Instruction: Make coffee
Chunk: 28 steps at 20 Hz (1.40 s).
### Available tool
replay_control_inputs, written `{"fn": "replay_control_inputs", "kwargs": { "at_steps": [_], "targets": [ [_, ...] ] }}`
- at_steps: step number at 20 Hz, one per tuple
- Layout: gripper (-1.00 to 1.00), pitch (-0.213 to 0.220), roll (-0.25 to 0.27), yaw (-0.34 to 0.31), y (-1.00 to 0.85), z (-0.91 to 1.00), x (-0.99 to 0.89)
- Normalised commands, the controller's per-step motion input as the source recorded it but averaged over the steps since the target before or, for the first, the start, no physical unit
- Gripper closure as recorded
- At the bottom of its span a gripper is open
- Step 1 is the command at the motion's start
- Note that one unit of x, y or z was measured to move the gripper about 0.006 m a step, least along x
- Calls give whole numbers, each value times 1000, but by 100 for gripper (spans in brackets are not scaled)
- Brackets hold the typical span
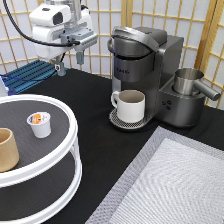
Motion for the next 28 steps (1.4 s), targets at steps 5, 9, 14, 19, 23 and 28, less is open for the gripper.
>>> {"fn": "replay_control_inputs", "kwargs": {
  "at_steps": [5,9,14,19,23,28],
  "targets": [
    [-100,90,24,-22,5,329,418],
    [-100,59,72,-65,0,763,729],
    [-100,92,89,-74,-11,705,839],
    [-100,98,102,-88,-50,618,809],
    [-100,110,114,-87,-71,577,796],
    [-100,161,136,-70,-70,441,731]
  ]
}}
